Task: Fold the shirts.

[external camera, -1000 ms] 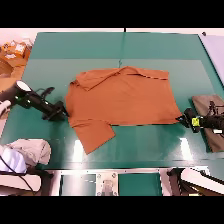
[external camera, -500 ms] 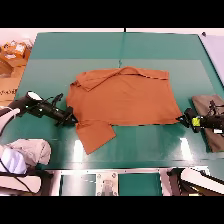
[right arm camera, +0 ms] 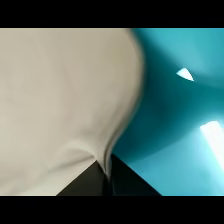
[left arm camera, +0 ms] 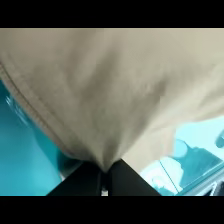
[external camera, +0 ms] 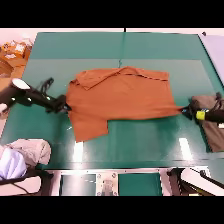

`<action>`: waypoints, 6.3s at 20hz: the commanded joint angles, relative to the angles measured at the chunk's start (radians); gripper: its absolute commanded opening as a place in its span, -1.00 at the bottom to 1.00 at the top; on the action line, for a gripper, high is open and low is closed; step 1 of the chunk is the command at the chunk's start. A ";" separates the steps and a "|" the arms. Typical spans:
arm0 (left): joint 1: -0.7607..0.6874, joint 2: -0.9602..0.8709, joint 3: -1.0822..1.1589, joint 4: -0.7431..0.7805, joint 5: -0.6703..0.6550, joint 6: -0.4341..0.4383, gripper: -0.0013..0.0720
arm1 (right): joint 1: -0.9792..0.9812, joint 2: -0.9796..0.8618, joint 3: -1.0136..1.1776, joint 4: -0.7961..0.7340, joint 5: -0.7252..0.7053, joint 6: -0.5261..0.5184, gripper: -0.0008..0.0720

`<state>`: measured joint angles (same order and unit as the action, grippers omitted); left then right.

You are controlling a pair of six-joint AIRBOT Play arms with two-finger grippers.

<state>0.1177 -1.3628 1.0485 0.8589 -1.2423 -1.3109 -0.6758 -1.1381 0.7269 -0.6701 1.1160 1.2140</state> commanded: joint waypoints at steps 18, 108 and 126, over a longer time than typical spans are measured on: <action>0.000 0.677 0.716 0.071 0.207 0.036 -0.90 | 0.006 0.584 0.738 0.133 -0.209 0.092 -0.93; -0.250 0.516 -0.125 0.287 0.011 -0.193 -0.90 | 0.126 0.239 -0.088 -0.189 0.092 0.294 -0.93; -0.151 -0.212 0.373 0.272 0.367 -0.147 1.00 | 0.281 -0.608 0.682 -0.119 -0.022 0.108 0.23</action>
<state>-0.0872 -1.5410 1.3621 1.1034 -0.8219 -1.4296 -0.3416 -1.6718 1.2808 -0.7628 0.9474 1.4227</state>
